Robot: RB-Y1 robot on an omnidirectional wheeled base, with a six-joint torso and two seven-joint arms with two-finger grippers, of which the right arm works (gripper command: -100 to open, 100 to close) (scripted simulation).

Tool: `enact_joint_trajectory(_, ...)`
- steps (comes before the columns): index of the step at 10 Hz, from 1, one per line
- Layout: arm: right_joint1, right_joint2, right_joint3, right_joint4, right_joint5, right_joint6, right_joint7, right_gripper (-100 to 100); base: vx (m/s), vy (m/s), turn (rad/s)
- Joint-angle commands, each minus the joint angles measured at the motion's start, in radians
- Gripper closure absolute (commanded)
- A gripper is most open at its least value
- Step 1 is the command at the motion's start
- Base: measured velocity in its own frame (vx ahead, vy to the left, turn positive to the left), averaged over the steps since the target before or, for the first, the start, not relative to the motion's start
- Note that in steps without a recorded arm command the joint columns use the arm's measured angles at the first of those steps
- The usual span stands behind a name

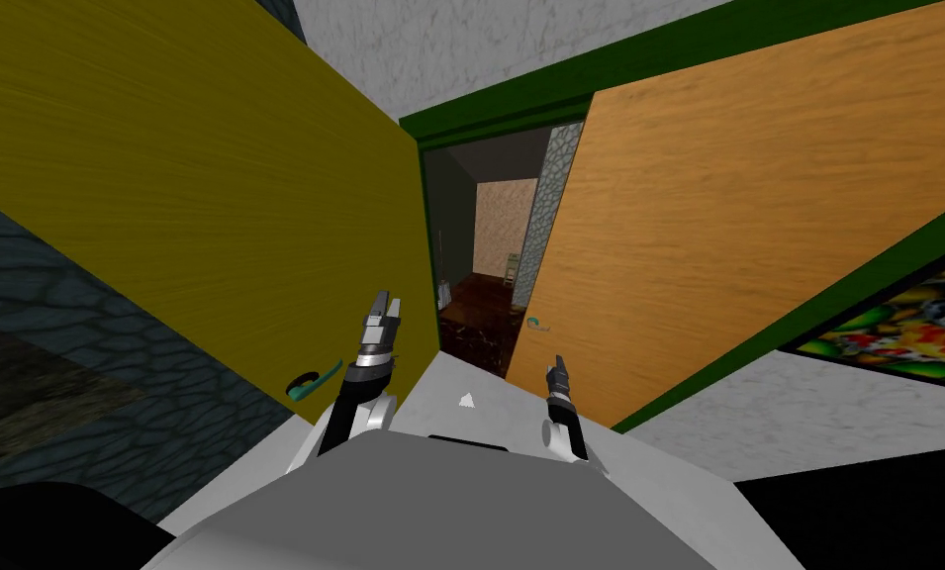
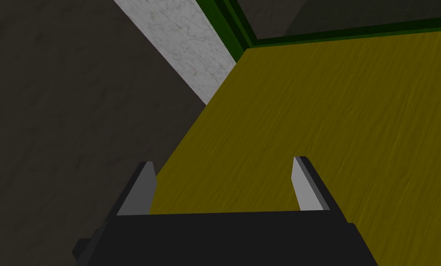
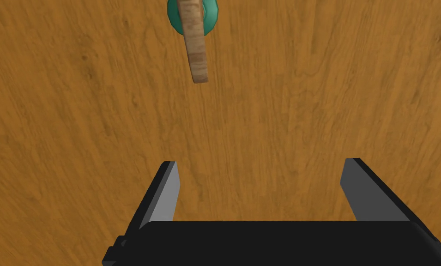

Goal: Pull the door open

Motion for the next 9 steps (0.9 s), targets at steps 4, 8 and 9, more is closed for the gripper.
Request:
enact_joint_trajectory(4,-0.043,-0.008,-0.004,0.102,-0.021,-0.019,0.010,-100,0.088,-0.027,0.085)
enact_joint_trajectory(8,-0.076,-0.012,-0.007,0.180,-0.039,-0.032,0.020,-100,0.073,-0.026,0.073)
enact_joint_trajectory(9,-0.081,-0.013,-0.007,0.192,-0.042,-0.034,0.022,-100,0.074,-0.028,0.091)
